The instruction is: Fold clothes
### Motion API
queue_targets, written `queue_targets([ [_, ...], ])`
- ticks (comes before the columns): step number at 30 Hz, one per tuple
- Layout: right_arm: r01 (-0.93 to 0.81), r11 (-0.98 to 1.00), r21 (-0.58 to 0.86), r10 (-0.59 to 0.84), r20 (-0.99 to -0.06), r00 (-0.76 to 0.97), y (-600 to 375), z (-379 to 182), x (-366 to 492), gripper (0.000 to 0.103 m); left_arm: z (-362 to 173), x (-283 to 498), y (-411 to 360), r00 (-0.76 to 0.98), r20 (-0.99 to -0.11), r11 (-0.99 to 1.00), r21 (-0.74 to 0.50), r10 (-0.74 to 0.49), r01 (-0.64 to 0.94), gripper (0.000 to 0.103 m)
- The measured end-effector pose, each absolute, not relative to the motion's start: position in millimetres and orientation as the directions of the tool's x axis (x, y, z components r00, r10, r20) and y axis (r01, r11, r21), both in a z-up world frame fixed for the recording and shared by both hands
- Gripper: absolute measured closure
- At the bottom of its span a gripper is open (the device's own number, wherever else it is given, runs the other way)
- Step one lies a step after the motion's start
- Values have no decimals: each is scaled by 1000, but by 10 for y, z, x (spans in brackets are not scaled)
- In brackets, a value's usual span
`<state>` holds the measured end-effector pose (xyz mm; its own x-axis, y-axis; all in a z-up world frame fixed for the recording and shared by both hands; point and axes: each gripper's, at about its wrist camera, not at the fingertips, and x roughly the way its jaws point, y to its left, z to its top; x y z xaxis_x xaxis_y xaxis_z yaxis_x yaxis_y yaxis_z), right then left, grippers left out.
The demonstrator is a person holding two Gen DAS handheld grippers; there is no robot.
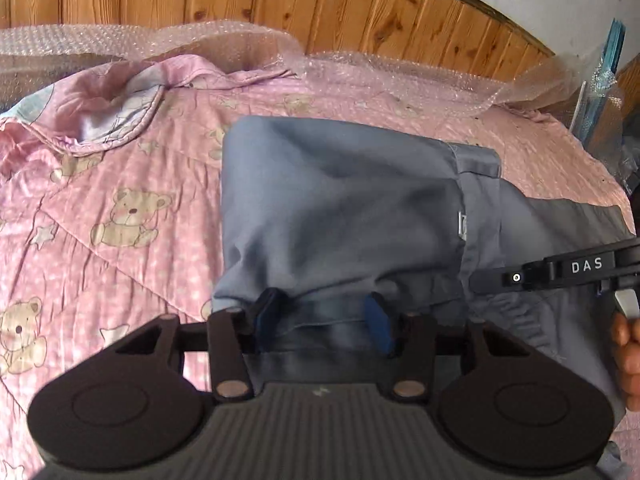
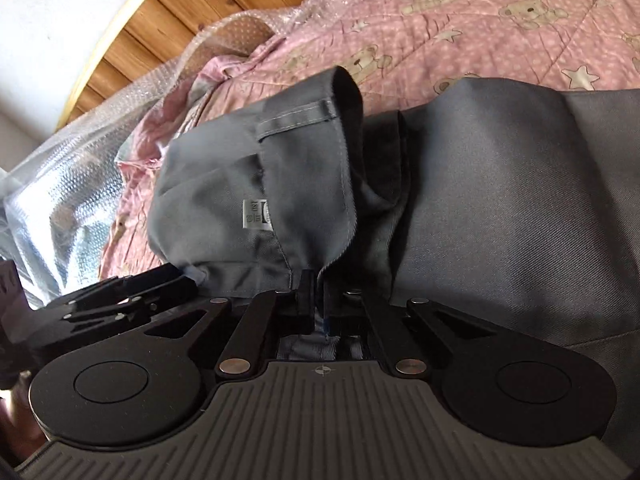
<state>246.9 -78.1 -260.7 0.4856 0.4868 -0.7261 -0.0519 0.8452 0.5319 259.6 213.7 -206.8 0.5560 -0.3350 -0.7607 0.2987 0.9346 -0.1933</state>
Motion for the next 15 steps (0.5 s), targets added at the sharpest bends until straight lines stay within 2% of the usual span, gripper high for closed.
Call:
queue_targets([
  [3, -85, 869, 487, 467, -750, 468, -712, -2534, 2501, 101, -1842, 2646, 2257, 541, -739, 912, -267, -402, 312, 59],
  [7, -131, 887, 442, 446, -749, 490, -683, -2272, 2547, 100, -1617, 2864, 2262, 605, -683, 908, -244, -410, 340, 57],
  [9, -151, 905, 397, 418, -770, 482, -629, -2267, 2603, 100, -1806, 3119, 2211, 585, -726, 927, -213, -361, 308, 57],
  [10, -159, 915, 371, 400, -787, 470, -595, -2312, 2632, 100, -1953, 3232, 2181, 563, -760, 939, -190, -326, 289, 48],
  [11, -157, 920, 361, 391, -801, 454, -572, -2399, 2646, 98, -2110, 3302, 2173, 529, -794, 947, -182, -299, 263, 45],
  [12, -153, 919, 364, 392, -794, 465, -577, -2419, 2635, 100, -2153, 3274, 2160, 546, -783, 947, -168, -297, 275, 39],
  [14, -132, 918, 374, 390, -787, 477, -596, -2424, 2614, 98, -2062, 3182, 2157, 555, -779, 946, -152, -293, 287, 40],
  [15, -121, 918, 377, 387, -789, 477, -604, -2408, 2601, 95, -1967, 3115, 2197, 558, -772, 944, -170, -305, 282, 46],
])
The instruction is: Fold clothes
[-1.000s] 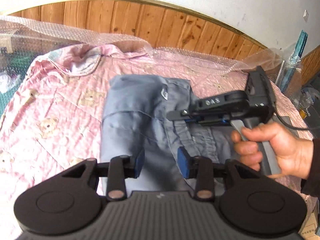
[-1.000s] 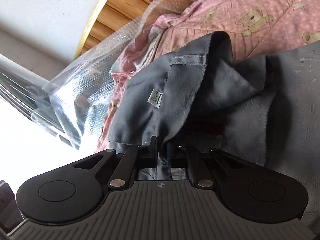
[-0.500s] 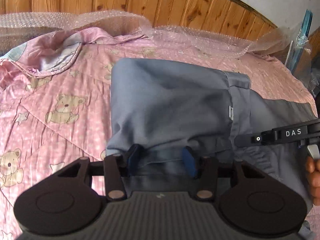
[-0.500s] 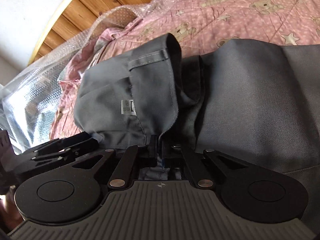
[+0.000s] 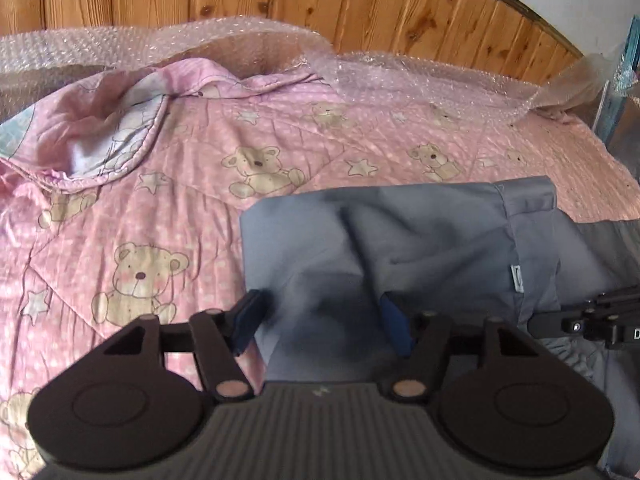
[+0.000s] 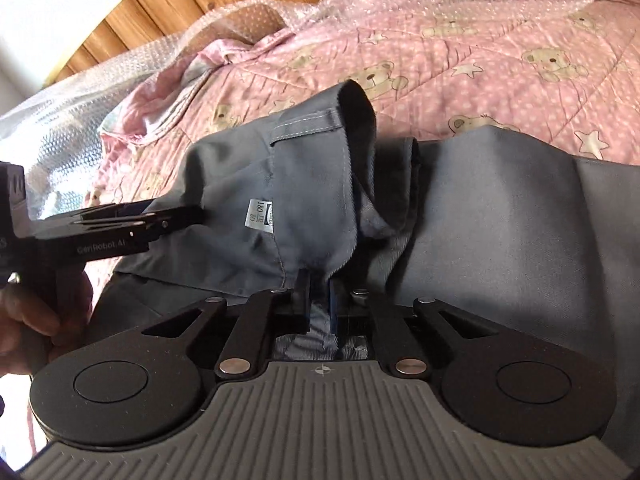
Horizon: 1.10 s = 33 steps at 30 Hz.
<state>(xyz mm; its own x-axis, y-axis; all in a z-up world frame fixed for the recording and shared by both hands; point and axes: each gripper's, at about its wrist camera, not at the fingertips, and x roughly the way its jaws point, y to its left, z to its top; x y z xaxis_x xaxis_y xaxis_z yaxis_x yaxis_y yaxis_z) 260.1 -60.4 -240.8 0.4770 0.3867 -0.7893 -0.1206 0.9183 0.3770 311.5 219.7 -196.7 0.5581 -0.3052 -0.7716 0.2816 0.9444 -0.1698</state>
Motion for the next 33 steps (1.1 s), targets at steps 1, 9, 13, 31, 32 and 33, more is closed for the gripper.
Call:
queue_targets([
  [1, -116, 922, 370, 378, -792, 480, -617, -2373, 2575, 88, -1871, 3047, 2237, 561, -765, 943, -188, -317, 276, 47],
  [9, -177, 893, 413, 444, -751, 489, -984, -1822, 1820, 65, -1241, 1485, 2580, 544, -665, 860, -404, -511, 312, 47],
  [13, -72, 808, 584, 561, -728, 393, -1188, -2279, 1542, 56, -1567, 1174, 2411, 485, -721, 869, -421, -494, 260, 47],
  [31, -198, 879, 434, 473, -734, 488, -1590, -2148, 1421, 67, -1638, 636, 1163, 524, -784, 940, -228, -333, 255, 44],
  [32, -175, 894, 413, 445, -767, 462, -1728, -2247, 1444, 66, -1755, 677, 1067, 492, -814, 945, -202, -308, 258, 44],
  [33, -164, 895, 414, 442, -781, 440, -1886, -2357, 1430, 81, -1802, 702, 1008, 481, -828, 948, -178, -288, 263, 44],
])
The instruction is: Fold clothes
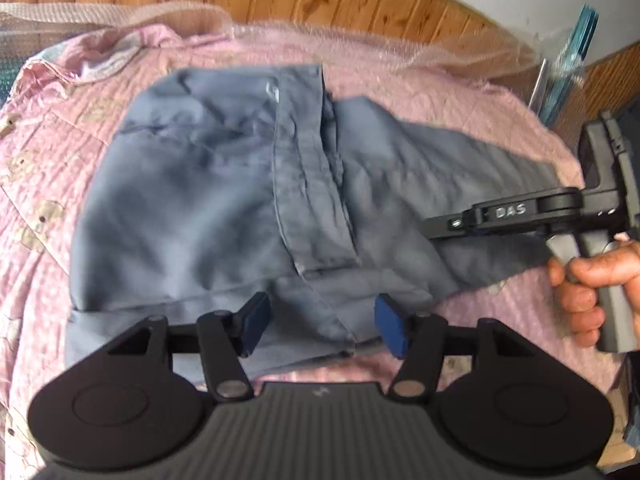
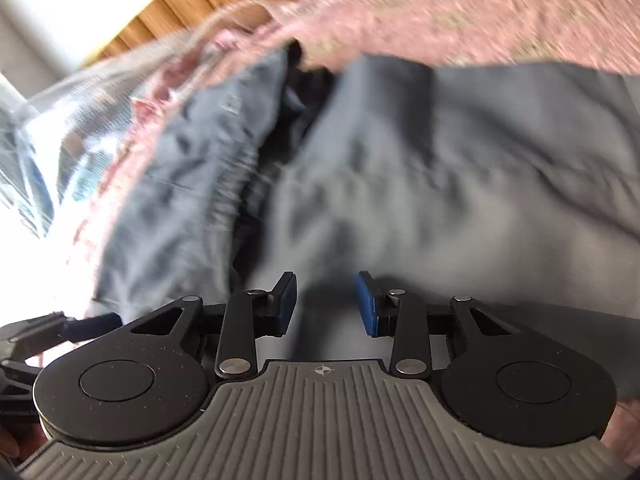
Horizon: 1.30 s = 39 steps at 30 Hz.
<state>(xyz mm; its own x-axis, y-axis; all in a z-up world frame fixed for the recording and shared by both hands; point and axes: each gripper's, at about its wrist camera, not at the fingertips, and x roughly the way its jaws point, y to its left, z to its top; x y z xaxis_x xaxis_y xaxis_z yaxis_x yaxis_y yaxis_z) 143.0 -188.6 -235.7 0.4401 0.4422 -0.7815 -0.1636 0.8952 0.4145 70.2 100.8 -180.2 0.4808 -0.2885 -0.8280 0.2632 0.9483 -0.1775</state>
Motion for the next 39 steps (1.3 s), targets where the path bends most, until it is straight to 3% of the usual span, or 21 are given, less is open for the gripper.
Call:
queue_targets([
  [2, -109, 878, 466, 460, -760, 459, -2280, -2322, 1369, 81, -1859, 743, 906, 470, -846, 953, -131, -251, 274, 41],
  [4, -7, 861, 509, 434, -726, 534, -2761, -2128, 1229, 62, -1719, 780, 896, 489, -824, 947, -164, -285, 276, 41],
  [5, 42, 842, 538, 412, -691, 594, -3041, -1994, 1119, 46, -1629, 792, 898, 507, -804, 942, -191, -311, 276, 41],
  [6, 104, 831, 546, 359, -670, 650, -3345, -1894, 962, 39, -1538, 802, 902, 526, -781, 936, -219, -338, 277, 38],
  [11, 511, 637, 578, 20, -675, 738, -4894, -1919, 12, 38, -1302, 989, 524, 523, -735, 900, -309, -432, 309, 36],
  [18, 622, 499, 603, -29, -706, 708, -5975, -2328, -153, 39, -1157, 1298, -637, 451, -728, 843, -341, -517, 416, 33],
  [21, 574, 520, 633, -8, -668, 744, -6039, -2400, -83, 38, -1180, 1419, -1195, 407, -723, 815, -384, -557, 434, 33],
  [22, 552, 526, 648, 10, -653, 757, -6049, -2410, -53, 43, -1191, 1477, -1400, 388, -722, 803, -399, -573, 442, 33],
  [23, 519, 535, 667, 55, -641, 766, -6042, -2426, -11, 74, -1202, 1539, -1608, 367, -720, 790, -416, -589, 452, 33],
  [24, 493, 557, 668, 96, -642, 761, -6012, -2431, 37, 93, -1192, 1601, -1828, 355, -715, 778, -424, -602, 464, 33],
  [28, 374, 793, 481, 50, -663, 747, -5644, -2142, 199, 96, -1174, 1861, -2690, 280, -692, 711, -472, -665, 522, 31],
  [31, 232, 907, 351, 45, -629, 776, -5322, -1892, 262, 98, -1215, 2051, -3328, 196, -688, 650, -498, -699, 574, 31],
  [35, 57, 980, 191, 76, -622, 780, -4941, -1757, 307, 99, -1370, 2178, -3969, 125, -752, 625, -429, -647, 652, 30],
  [36, 30, 985, 169, 83, -620, 780, -4888, -1753, 301, 99, -1423, 2190, -4063, 114, -777, 631, -406, -619, 661, 35],
  [38, -12, 989, 146, 101, -621, 778, -4814, -1754, 293, 99, -1525, 2190, -4101, 140, -814, 659, -340, -564, 671, 71],
  [39, -20, 988, 150, 110, -620, 777, -4808, -1763, 295, 99, -1576, 2189, -4114, 156, -831, 671, -305, -535, 675, 96],
])
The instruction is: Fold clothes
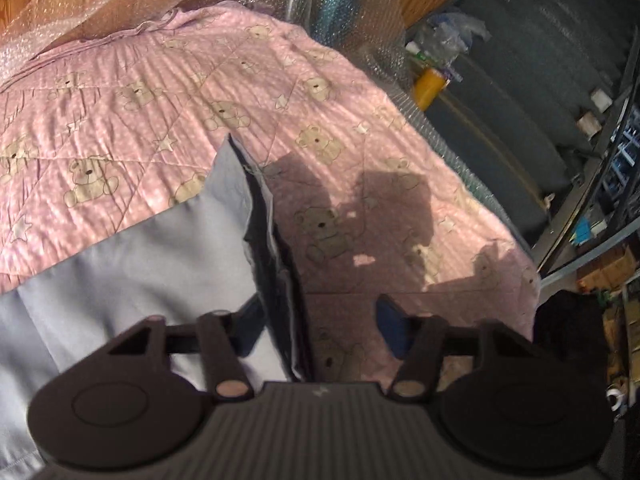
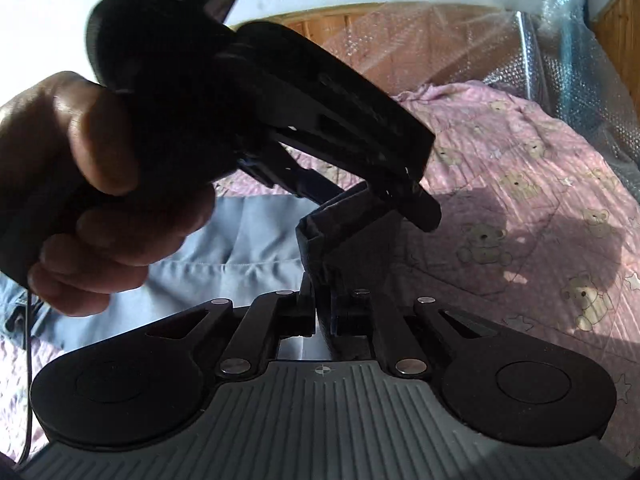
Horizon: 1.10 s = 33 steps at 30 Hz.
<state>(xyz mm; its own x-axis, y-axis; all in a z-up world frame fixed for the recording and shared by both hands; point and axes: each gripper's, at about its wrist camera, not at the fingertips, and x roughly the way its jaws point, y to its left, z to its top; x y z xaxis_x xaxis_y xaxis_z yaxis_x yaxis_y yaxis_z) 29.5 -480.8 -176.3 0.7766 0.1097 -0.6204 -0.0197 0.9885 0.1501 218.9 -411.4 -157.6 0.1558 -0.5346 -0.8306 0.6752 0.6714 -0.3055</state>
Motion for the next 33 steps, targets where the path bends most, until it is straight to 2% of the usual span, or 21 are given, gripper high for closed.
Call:
queue_targets([
  [2, -34, 985, 172, 135, -619, 773, -4816, -1785, 295, 98, -1549, 2186, -3823, 190, -815, 706, -328, -547, 627, 98],
  [4, -54, 966, 253, 202, -608, 768, -4895, -1775, 282, 84, -1519, 2179, -3454, 228, -801, 750, -361, -553, 554, 98],
  [8, -123, 901, 416, 355, -545, 760, -5016, -1687, 243, 67, -1737, 2118, -2650, 259, -832, 850, -392, -491, 353, 97],
  [11, -133, 867, 481, 411, -538, 736, -4970, -1719, 349, 65, -2109, 2129, -2397, 206, -865, 877, -401, -458, 264, 93],
  [12, -130, 865, 484, 418, -552, 721, -4932, -1765, 403, 65, -2137, 2129, -2349, 212, -859, 875, -413, -467, 253, 86],
  [14, -126, 861, 492, 432, -578, 693, -4873, -1847, 503, 65, -2164, 2126, -2254, 231, -841, 867, -441, -490, 233, 81],
  [15, -129, 870, 476, 430, -604, 671, -4821, -1891, 541, 65, -2151, 2118, -2208, 246, -831, 864, -452, -499, 224, 72],
  [17, -143, 889, 435, 422, -658, 623, -4700, -1991, 598, 66, -2124, 2122, -2180, 281, -810, 856, -467, -515, 221, 61],
  [20, -169, 914, 369, 397, -729, 558, -4513, -2163, 663, 73, -2138, 2174, -2262, 302, -812, 865, -444, -499, 235, 60],
  [22, -183, 929, 323, 370, -761, 533, -4401, -2275, 702, 73, -2168, 2209, -2339, 303, -840, 887, -382, -450, 259, 65],
  [25, -161, 934, 319, 354, -766, 536, -4386, -2270, 723, 73, -2107, 2198, -2377, 302, -858, 896, -328, -415, 301, 64],
  [26, -145, 934, 326, 351, -765, 539, -4411, -2237, 724, 72, -2049, 2169, -2344, 312, -860, 899, -313, -405, 306, 63],
  [28, -108, 943, 314, 314, -740, 595, -4503, -2100, 655, 51, -1899, 2098, -2234, 338, -848, 900, -311, -407, 304, 51],
  [29, -88, 952, 295, 284, -732, 620, -4540, -2049, 620, 34, -1814, 2068, -2187, 354, -842, 901, -308, -408, 306, 50],
  [30, -68, 956, 284, 263, -736, 624, -4571, -2054, 616, 26, -1743, 2057, -2178, 363, -835, 898, -309, -413, 312, 47],
  [32, -36, 960, 277, 241, -757, 608, -4612, -2124, 641, 28, -1611, 2068, -2235, 362, -824, 884, -318, -436, 342, 42],
  [33, -24, 960, 280, 240, -774, 586, -4620, -2189, 668, 41, -1570, 2089, -2325, 344, -822, 869, -322, -454, 376, 39],
])
